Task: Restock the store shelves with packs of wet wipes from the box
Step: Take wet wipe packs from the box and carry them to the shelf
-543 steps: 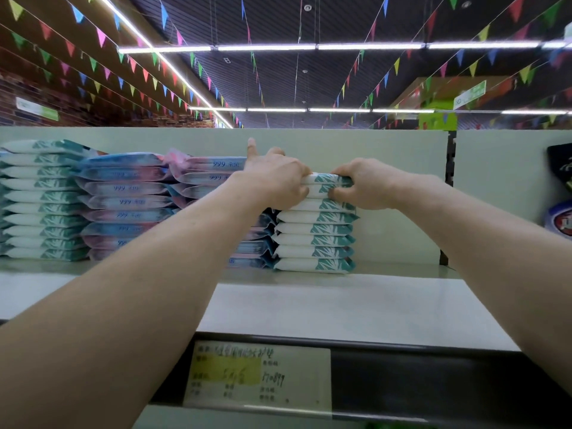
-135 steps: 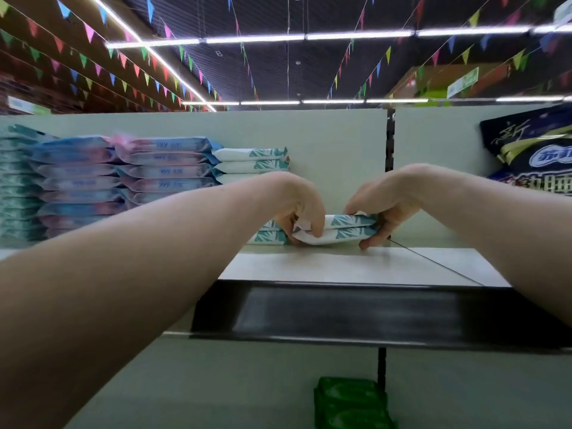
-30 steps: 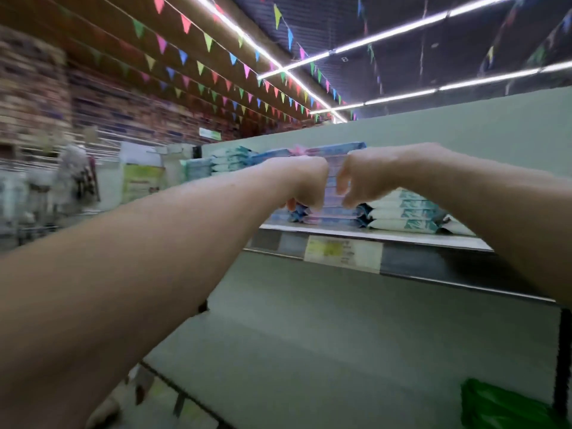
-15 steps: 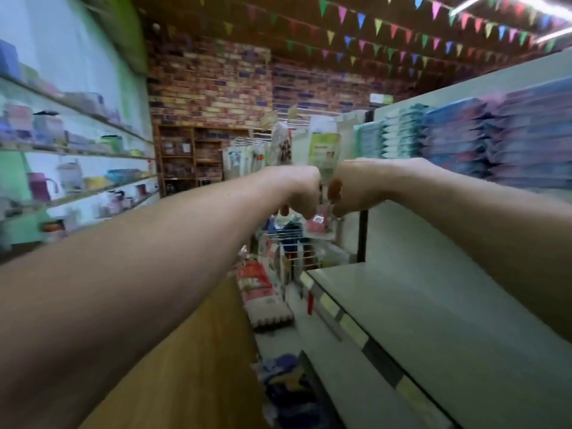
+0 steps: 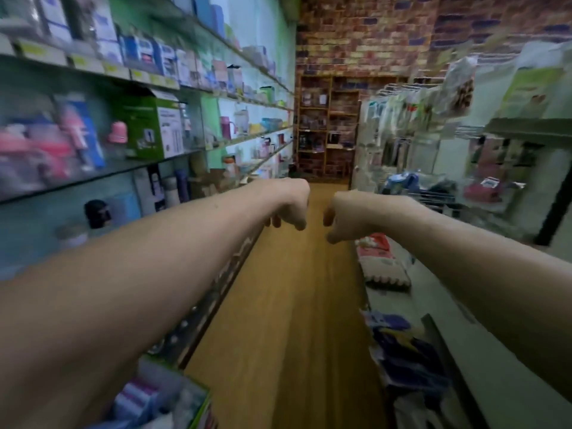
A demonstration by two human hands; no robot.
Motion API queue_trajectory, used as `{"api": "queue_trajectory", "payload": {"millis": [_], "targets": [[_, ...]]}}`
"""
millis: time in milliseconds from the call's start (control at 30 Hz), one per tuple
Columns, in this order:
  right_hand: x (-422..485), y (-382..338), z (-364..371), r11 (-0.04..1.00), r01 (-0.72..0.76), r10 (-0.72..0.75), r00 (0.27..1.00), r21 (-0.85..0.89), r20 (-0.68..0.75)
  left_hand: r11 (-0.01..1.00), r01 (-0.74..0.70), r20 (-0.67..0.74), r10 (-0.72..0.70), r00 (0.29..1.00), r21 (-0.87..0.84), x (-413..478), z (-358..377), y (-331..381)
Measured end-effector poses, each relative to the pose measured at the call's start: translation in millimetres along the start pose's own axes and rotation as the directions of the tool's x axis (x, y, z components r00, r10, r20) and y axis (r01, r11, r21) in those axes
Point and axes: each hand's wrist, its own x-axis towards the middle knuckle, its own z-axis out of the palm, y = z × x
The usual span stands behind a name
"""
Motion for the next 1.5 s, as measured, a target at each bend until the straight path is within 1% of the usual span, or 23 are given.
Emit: {"api": "queue_trajectory", "payload": {"millis": [133, 233, 333, 500, 633, 800, 900, 1000, 1100, 1167, 1233, 1367, 1500], "targets": [[22, -89, 25, 0.989, 0.139, -0.142, 0.988, 0.039, 0.064, 0.989, 0.131, 0.045, -0.128, 0.991, -0.070, -37, 35, -81], [33, -163, 43, 0.967, 0.247, -0.254, 0.958, 0.065, 0.134, 0.969, 0.227, 0.122, -0.216, 0.969, -0.093, -71, 61, -143], [43, -230, 61, 0.940, 0.335, -0.342, 0.923, 0.071, 0.178, 0.954, 0.288, 0.193, -0.268, 0.944, -0.081, -103, 86, -201], [60, -319, 93, 0.910, 0.413, -0.409, 0.881, 0.034, 0.238, 0.917, 0.384, 0.291, -0.340, 0.894, -0.109, -144, 134, -286], [67, -371, 132, 0.889, 0.449, -0.451, 0.832, 0.084, 0.323, 0.861, 0.473, 0.389, -0.377, 0.841, -0.189, -170, 180, -334], [79, -413, 186, 0.843, 0.523, -0.523, 0.744, 0.125, 0.416, 0.789, 0.572, 0.474, -0.424, 0.772, -0.225, -191, 244, -375], [90, -431, 222, 0.811, 0.553, -0.572, 0.683, 0.190, 0.454, 0.760, 0.614, 0.525, -0.441, 0.728, -0.214, -200, 284, -394], [101, -446, 266, 0.781, 0.589, -0.599, 0.617, 0.206, 0.510, 0.735, 0.656, 0.590, -0.457, 0.666, -0.170, -206, 328, -411], [109, -456, 307, 0.758, 0.612, -0.610, 0.545, 0.225, 0.575, 0.720, 0.683, 0.691, -0.431, 0.580, -0.123, -209, 369, -420], [112, -459, 335, 0.750, 0.604, -0.622, 0.505, 0.270, 0.598, 0.711, 0.694, 0.723, -0.419, 0.550, -0.117, -208, 398, -424], [112, -461, 359, 0.747, 0.585, -0.633, 0.481, 0.316, 0.607, 0.694, 0.710, 0.748, -0.406, 0.526, -0.123, -206, 424, -426], [101, -470, 411, 0.743, 0.532, -0.648, 0.419, 0.406, 0.637, 0.662, 0.742, 0.812, -0.373, 0.448, -0.105, -205, 466, -425], [85, -488, 457, 0.715, 0.543, -0.669, 0.350, 0.440, 0.656, 0.633, 0.772, 0.827, -0.401, 0.394, -0.061, -210, 499, -433]]}}
